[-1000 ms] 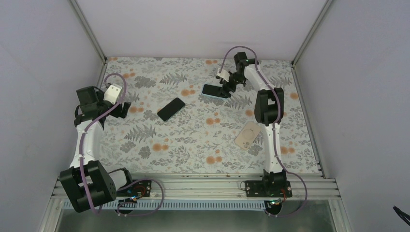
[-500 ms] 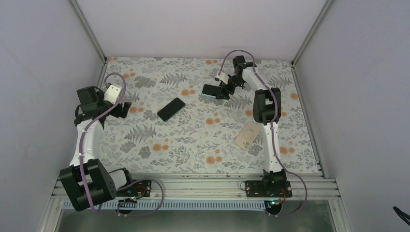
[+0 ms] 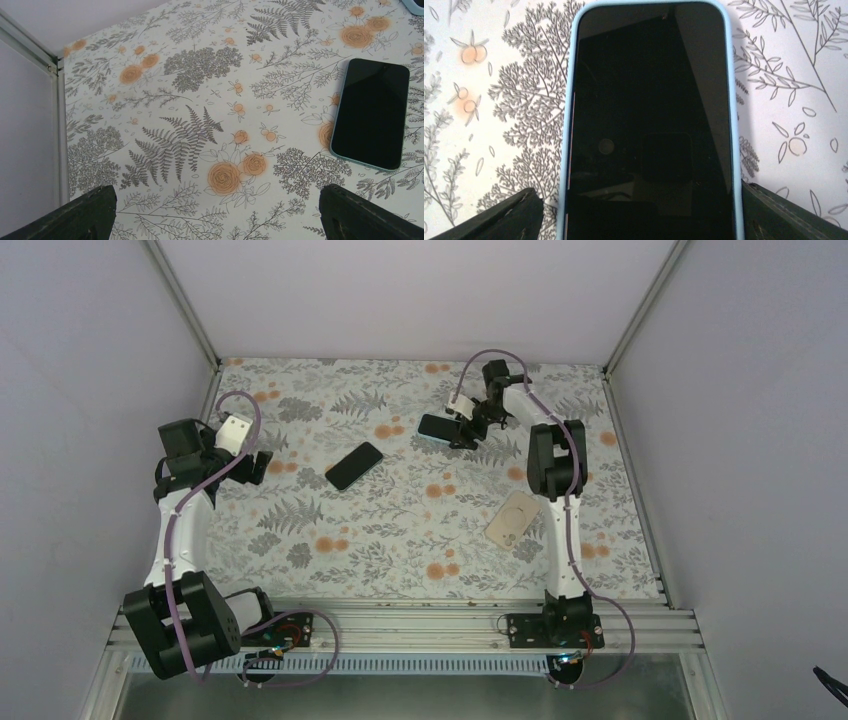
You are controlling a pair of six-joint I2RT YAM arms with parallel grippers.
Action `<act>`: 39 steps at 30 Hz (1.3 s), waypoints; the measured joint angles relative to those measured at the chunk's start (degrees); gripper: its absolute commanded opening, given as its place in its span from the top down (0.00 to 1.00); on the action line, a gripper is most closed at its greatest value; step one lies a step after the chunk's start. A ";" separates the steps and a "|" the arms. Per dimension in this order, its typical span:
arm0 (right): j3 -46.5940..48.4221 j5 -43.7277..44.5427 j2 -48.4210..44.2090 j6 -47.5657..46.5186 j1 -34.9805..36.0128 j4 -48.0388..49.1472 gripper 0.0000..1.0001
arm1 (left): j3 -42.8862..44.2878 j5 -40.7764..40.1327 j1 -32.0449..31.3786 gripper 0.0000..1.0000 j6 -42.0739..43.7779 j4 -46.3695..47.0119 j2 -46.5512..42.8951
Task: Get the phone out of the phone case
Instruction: Pick up the phone at the center of the board.
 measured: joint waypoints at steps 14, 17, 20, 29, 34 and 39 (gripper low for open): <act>-9.66 8.96 -6.34 3.74 1.77 8.70 0.46 | 5.92 0.72 -1.49 0.00 -0.28 -1.97 3.08; -11.41 8.68 -7.56 4.87 1.84 9.42 0.47 | 10.88 1.46 -4.37 0.00 -1.01 -3.74 6.16; -15.63 8.79 -10.54 5.81 2.38 9.53 0.48 | 17.07 2.91 -9.55 0.00 -2.29 -5.44 10.86; -28.55 9.25 -30.36 10.14 11.56 10.03 0.51 | 39.54 13.86 -24.55 0.00 -5.92 -16.72 30.14; -30.60 9.25 -38.80 12.61 16.74 12.22 0.51 | 53.31 24.22 -27.58 0.00 -6.10 -27.87 41.35; -31.63 11.28 -41.35 14.95 17.99 14.60 0.51 | 60.30 33.88 -28.15 0.00 -5.53 -38.10 48.81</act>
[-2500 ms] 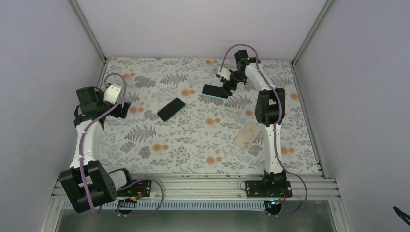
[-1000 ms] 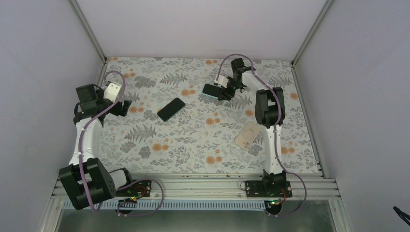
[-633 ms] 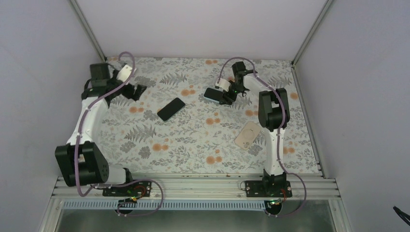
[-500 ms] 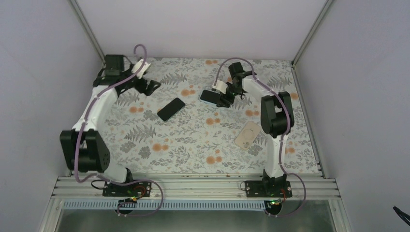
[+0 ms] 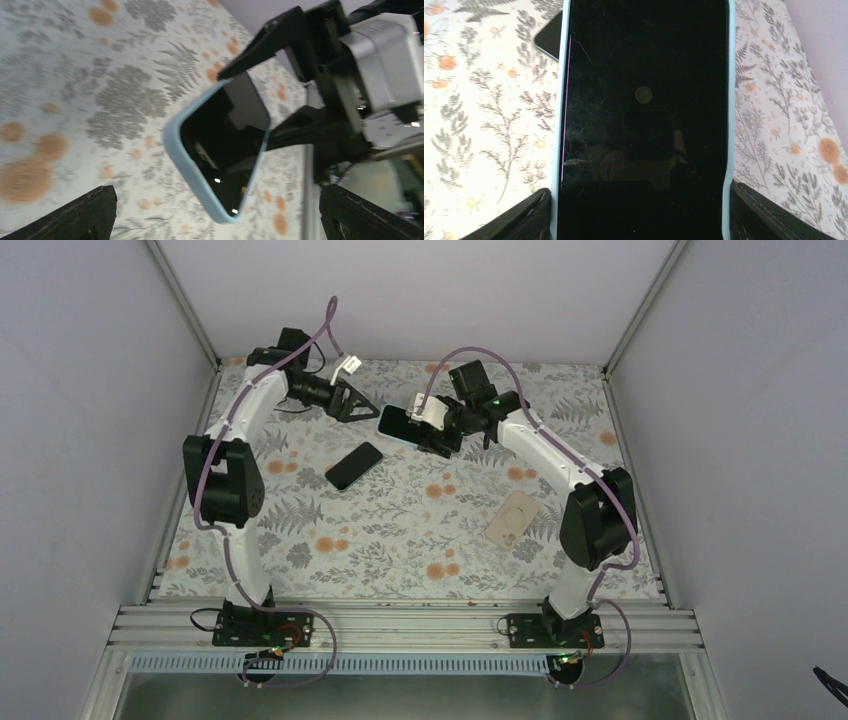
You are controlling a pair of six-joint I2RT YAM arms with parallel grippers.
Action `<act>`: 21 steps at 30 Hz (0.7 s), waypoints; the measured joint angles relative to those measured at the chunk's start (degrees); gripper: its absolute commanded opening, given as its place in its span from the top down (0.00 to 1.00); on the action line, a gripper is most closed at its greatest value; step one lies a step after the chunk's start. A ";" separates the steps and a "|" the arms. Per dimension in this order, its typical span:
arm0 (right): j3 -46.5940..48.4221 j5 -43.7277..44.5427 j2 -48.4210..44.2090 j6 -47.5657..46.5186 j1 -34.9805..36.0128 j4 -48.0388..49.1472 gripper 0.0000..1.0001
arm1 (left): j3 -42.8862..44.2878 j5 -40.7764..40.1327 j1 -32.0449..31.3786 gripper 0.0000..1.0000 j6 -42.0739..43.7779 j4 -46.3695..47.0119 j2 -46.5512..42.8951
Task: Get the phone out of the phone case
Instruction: Pick up the phone at the center of the board.
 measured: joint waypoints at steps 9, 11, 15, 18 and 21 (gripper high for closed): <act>-1.11 4.90 0.00 1.73 1.44 3.72 0.51 | 1.88 9.53 -0.26 0.00 2.91 -11.78 4.83; -1.05 5.09 0.02 1.86 2.12 4.11 0.51 | 1.86 9.79 -0.37 0.00 2.56 -11.98 4.83; -0.35 5.29 0.35 1.97 3.50 4.11 0.52 | 1.77 9.60 -0.48 0.03 0.85 -10.84 4.92; -0.02 5.60 0.61 2.14 4.63 4.52 0.52 | 1.77 9.18 -0.52 0.16 -0.50 -9.97 5.25; 0.37 6.03 0.96 2.19 5.62 4.50 0.52 | 1.77 9.05 -0.59 0.36 -1.25 -9.38 5.90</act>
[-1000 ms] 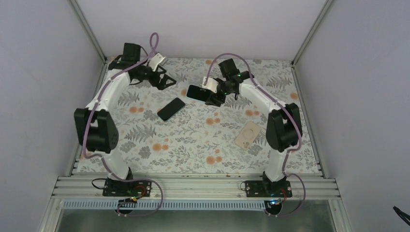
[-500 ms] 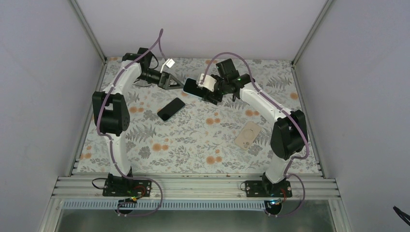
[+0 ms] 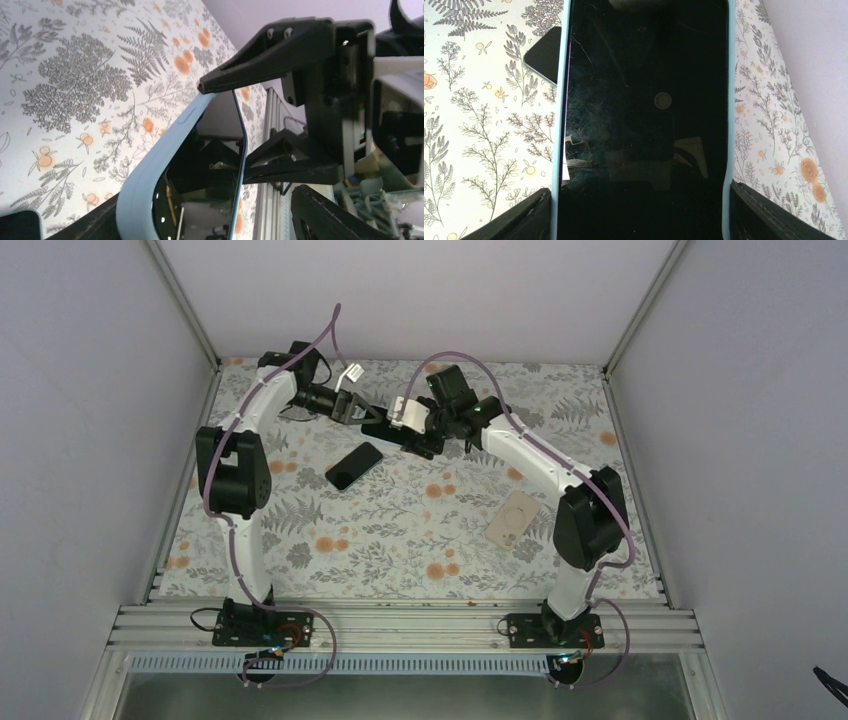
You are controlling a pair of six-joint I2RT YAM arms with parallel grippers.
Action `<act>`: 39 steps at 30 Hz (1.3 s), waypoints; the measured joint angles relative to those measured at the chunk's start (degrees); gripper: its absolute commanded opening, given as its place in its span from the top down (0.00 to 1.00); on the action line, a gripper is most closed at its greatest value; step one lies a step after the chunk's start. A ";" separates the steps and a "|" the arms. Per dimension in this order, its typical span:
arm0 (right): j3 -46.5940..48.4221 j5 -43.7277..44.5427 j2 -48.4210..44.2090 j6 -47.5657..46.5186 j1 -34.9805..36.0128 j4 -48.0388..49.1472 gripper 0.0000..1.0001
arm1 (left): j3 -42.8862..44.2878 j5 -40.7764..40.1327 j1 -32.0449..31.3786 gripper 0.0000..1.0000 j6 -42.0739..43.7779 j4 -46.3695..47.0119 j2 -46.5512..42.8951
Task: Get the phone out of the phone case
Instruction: Pick up the phone at the center of the board.
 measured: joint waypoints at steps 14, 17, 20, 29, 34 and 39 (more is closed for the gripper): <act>1.31 1.86 0.70 -0.28 2.38 -0.85 0.23 | 0.35 0.57 0.22 0.98 2.47 -8.72 1.16; 1.88 -0.98 -0.09 -1.18 1.75 -4.20 0.19 | -1.44 0.00 -0.68 0.98 4.31 -9.29 -0.66; 3.04 -8.39 -1.79 -4.48 0.07 -10.73 0.19 | -4.22 -5.31 -3.67 0.98 12.02 -8.90 -5.70; 4.63 -21.94 -3.06 -15.74 -3.45 -31.78 0.20 | -6.62 -24.24 -18.99 0.98 22.88 -7.15 -23.37; 2.34 -23.61 -3.13 -18.73 -4.72 -36.22 0.22 | -12.35 -34.53 -23.39 0.98 23.06 -5.88 -27.50; 0.44 -25.16 -3.10 -19.98 -5.09 -37.97 0.24 | -13.07 -38.21 -23.96 0.98 22.88 -4.90 -27.71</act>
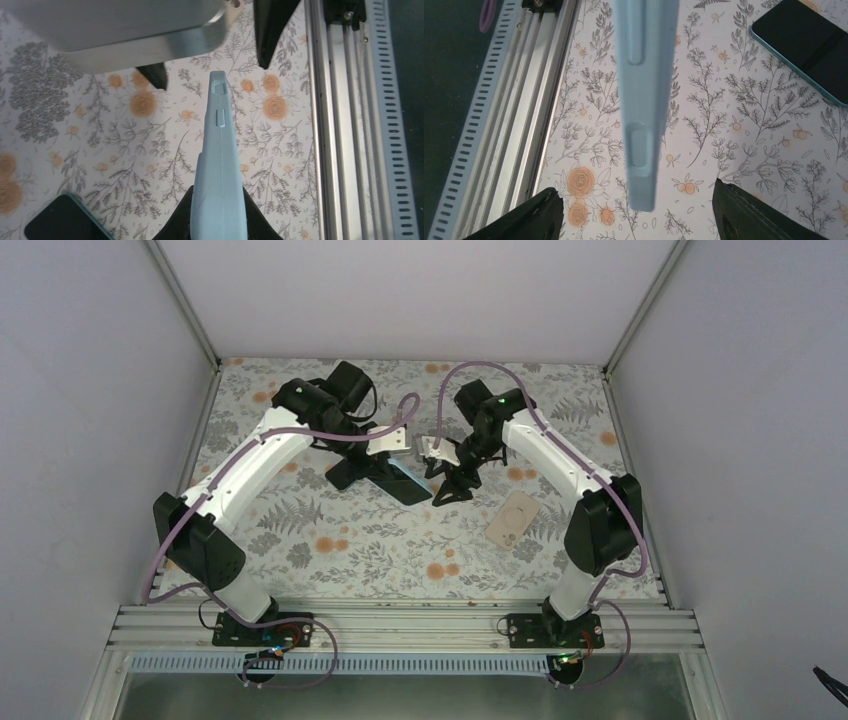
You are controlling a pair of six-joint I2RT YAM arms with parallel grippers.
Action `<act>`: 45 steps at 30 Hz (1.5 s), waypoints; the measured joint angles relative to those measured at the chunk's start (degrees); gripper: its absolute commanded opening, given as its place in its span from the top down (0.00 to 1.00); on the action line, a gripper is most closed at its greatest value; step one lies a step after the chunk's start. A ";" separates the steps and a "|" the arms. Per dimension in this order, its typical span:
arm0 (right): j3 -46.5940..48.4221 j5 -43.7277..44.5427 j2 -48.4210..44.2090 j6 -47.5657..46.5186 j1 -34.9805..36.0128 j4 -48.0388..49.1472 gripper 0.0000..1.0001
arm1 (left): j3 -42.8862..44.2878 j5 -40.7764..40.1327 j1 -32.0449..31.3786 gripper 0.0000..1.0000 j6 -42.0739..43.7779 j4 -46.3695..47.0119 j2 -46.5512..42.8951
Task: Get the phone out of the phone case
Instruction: Pick up the phone at the center of the board, then remove the phone case from the phone.
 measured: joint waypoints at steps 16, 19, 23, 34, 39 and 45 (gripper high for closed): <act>-1.07 -2.16 3.23 -0.42 -1.55 1.25 0.31 | 2.93 0.92 -0.90 0.98 0.31 -1.92 -1.07; -0.26 -3.32 4.92 -0.37 -2.23 0.83 0.31 | 2.97 0.20 -0.94 0.98 0.39 -1.86 -1.38; 2.23 -4.42 7.48 -0.44 -2.64 -0.35 0.32 | 2.93 -1.49 -1.16 0.98 0.37 -1.42 -2.19; 11.82 -1.92 14.93 -0.63 -5.27 -0.59 0.36 | 0.76 0.09 -4.63 0.98 0.17 -2.40 -7.91; 18.82 1.90 20.50 2.43 -7.50 2.54 0.33 | -0.31 2.93 -6.29 0.98 -0.11 -4.09 -12.07; 24.46 3.50 24.81 3.67 -9.81 3.82 0.33 | -2.34 2.86 -6.23 0.98 -0.28 -4.55 -14.47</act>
